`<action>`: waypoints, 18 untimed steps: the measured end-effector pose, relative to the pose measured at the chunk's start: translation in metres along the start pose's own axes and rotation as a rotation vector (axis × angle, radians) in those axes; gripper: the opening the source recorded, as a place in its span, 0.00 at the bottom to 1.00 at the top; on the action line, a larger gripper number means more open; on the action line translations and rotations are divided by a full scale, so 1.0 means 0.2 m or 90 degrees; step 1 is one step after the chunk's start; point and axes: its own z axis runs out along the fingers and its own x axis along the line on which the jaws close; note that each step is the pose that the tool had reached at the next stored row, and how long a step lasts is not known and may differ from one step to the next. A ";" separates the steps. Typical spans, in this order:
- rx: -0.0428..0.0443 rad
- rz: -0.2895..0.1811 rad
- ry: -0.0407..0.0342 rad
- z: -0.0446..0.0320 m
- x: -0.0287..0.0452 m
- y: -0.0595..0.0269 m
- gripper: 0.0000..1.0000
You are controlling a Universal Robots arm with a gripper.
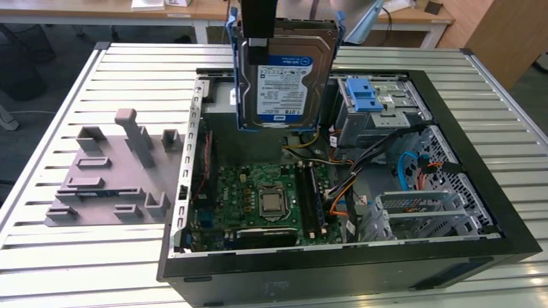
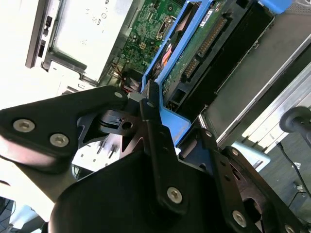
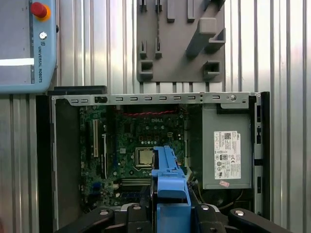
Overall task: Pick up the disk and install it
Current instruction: 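Pick up the disk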
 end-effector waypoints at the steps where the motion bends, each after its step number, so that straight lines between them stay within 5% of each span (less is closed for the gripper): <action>1: 0.0005 0.000 0.0001 0.000 0.002 -0.006 0.36; 18: 0.0068 0.000 -0.0002 0.020 0.038 -0.133 0.36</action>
